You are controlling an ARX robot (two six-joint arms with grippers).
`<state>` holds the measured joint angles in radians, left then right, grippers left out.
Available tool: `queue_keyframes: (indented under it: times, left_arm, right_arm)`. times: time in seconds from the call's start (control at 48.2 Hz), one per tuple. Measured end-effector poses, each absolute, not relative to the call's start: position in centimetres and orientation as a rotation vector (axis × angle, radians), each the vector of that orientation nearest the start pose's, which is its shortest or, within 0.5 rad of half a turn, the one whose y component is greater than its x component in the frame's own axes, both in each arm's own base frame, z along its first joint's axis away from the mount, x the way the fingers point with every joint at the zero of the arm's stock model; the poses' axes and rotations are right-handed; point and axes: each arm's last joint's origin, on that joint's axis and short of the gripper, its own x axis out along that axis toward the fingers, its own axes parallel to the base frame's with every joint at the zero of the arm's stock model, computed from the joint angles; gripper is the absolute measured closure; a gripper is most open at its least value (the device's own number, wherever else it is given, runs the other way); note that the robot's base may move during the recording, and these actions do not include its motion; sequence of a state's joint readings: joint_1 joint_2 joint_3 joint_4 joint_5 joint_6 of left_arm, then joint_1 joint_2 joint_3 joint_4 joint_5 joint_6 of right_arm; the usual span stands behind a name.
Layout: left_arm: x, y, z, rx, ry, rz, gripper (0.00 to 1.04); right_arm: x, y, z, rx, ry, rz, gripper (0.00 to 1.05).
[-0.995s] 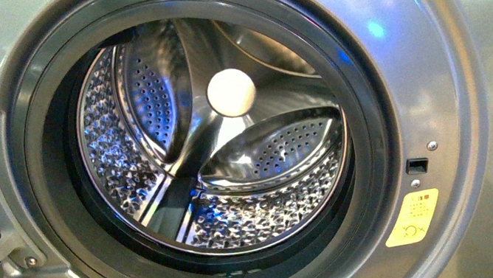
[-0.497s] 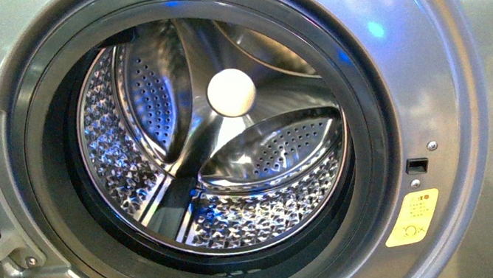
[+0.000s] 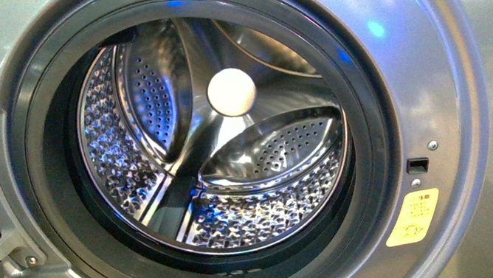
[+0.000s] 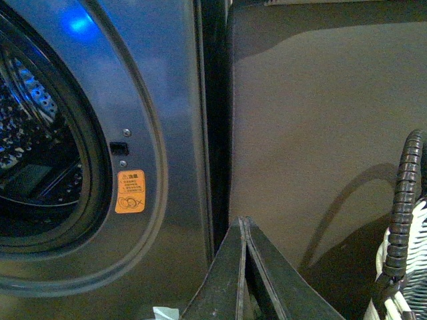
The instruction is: Collect clothes from washing machine
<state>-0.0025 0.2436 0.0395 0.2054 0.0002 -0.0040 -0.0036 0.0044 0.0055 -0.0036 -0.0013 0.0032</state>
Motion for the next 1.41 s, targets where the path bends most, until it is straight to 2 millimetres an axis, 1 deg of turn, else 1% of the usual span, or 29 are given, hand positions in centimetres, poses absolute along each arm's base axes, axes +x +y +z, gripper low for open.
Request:
queue_keyframes:
  times: [0.104,0.269,0.373,0.435,0.933,0.953,0.995,1.078,1.098,1.14,1.202,1.223,1.264,1.285,1.306,1.347,1.368,1.409]
  left_arm:
    - [11.0,0.0,16.9,-0.004,-0.005,-0.004,1.01]
    - [10.8,0.0,16.9,-0.004,-0.014,-0.003,1.01]
    - [10.0,0.0,16.4,-0.004,0.02,-0.002,1.01]
    - [9.8,0.0,16.7,-0.004,-0.008,-0.003,1.01]
    - [9.7,0.0,16.6,-0.004,-0.006,-0.003,1.01]
    - [9.7,0.0,16.6,-0.005,-0.006,-0.003,1.01]
    - [9.7,0.0,16.6,-0.004,-0.006,-0.003,0.93]
    - [9.7,0.0,16.6,-0.004,-0.006,-0.003,0.7]
    - [9.7,0.0,16.6,-0.004,-0.006,-0.003,0.67]
    - [9.7,0.0,16.6,-0.004,-0.006,-0.003,0.58]
    - [9.7,0.0,16.6,-0.004,-0.006,-0.003,0.42]
    - [9.7,0.0,16.6,-0.004,-0.006,-0.003,0.38]
    - [9.7,0.0,16.6,-0.004,-0.006,-0.003,0.29]
    - [9.7,0.0,16.6,-0.004,-0.006,-0.003,0.24]
    - [9.7,0.0,16.6,-0.004,-0.006,-0.003,0.21]
    - [9.7,0.0,16.6,-0.004,-0.006,-0.003,0.09]
    - [9.7,0.0,16.6,-0.003,-0.006,-0.003,0.05]
    - [9.7,0.0,16.6,-0.004,-0.006,-0.003,0.06]
  right_arm:
    - [9.8,0.0,16.5,0.003,0.002,-0.002,1.02]
    - [9.8,0.0,16.5,0.003,0.002,-0.003,1.02]
    - [9.8,0.0,16.5,0.003,0.002,-0.003,1.02]
    - [9.8,0.0,16.5,0.003,0.002,-0.002,1.02]
    - [9.8,0.0,16.5,0.003,0.002,-0.002,1.02]
    - [9.8,0.0,16.5,0.002,0.002,-0.002,1.0]
    - [9.8,0.0,16.5,0.002,0.002,-0.002,0.9]
    - [9.8,0.0,16.5,0.002,0.002,-0.002,0.71]
    - [9.8,0.0,16.5,0.002,0.002,-0.002,0.67]
    - [9.8,0.0,16.5,0.002,0.002,-0.002,0.56]
    - [9.8,0.0,16.5,0.002,0.002,-0.002,0.42]
    - [9.8,0.0,16.5,0.002,0.002,-0.002,0.37]
    - [9.8,0.0,16.5,0.002,0.002,-0.002,0.3]
    - [9.8,0.0,16.5,0.002,0.002,-0.002,0.25]
    - [9.8,0.0,16.5,0.002,0.002,-0.002,0.19]
    - [9.8,0.0,16.5,0.002,0.002,-0.002,0.09]
    - [9.8,0.0,16.5,0.002,0.002,-0.002,0.06]
    - [9.8,0.0,16.5,0.002,0.002,-0.002,0.07]
